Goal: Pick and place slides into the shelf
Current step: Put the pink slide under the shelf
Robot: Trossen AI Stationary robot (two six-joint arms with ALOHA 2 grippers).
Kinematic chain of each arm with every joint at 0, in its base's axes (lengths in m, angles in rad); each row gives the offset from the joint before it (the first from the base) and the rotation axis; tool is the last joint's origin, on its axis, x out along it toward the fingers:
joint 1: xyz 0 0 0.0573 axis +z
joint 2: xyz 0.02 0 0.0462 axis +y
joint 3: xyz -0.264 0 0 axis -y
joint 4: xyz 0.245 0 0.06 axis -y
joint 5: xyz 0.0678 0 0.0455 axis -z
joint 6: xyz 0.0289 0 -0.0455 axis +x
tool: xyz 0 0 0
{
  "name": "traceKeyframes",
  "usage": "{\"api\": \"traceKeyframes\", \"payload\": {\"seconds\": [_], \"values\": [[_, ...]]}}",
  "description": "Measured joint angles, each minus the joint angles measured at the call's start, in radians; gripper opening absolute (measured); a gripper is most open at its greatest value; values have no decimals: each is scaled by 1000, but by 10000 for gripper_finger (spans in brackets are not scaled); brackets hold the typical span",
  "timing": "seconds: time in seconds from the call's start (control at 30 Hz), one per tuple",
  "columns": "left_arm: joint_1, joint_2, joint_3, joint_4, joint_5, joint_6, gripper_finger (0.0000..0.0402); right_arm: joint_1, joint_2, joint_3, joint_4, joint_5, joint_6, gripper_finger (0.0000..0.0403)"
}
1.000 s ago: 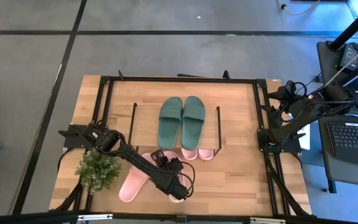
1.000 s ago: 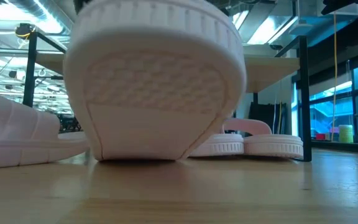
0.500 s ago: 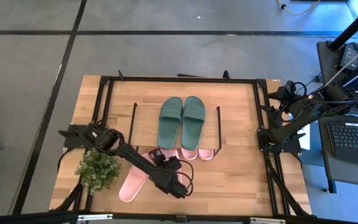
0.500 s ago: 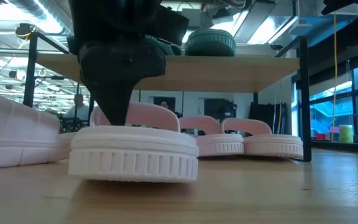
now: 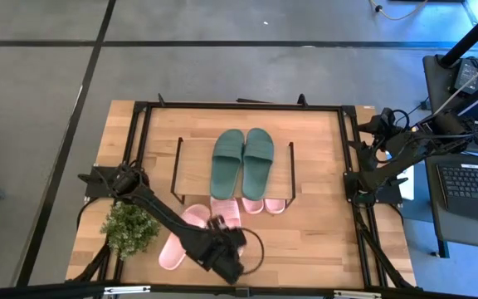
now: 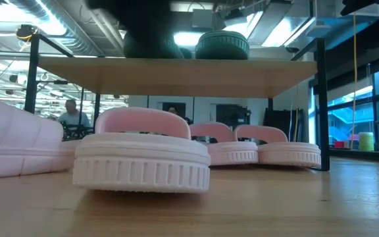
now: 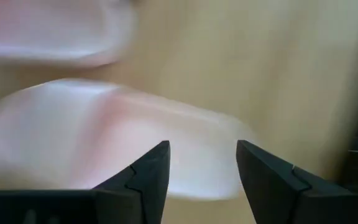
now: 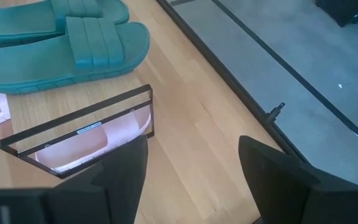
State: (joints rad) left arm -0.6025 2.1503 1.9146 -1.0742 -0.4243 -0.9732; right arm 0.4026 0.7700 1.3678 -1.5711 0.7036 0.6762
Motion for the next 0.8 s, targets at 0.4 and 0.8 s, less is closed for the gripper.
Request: {"api": "traceKeyframes", "payload": {"seconds": [0.4, 0.8], "values": [[-7, 92, 0, 308, 208, 90, 177, 0, 0, 0, 0, 0, -6, 253], [-16, 154, -1, 322, 291, 86, 177, 0, 0, 0, 0, 0, -26, 253]]}}
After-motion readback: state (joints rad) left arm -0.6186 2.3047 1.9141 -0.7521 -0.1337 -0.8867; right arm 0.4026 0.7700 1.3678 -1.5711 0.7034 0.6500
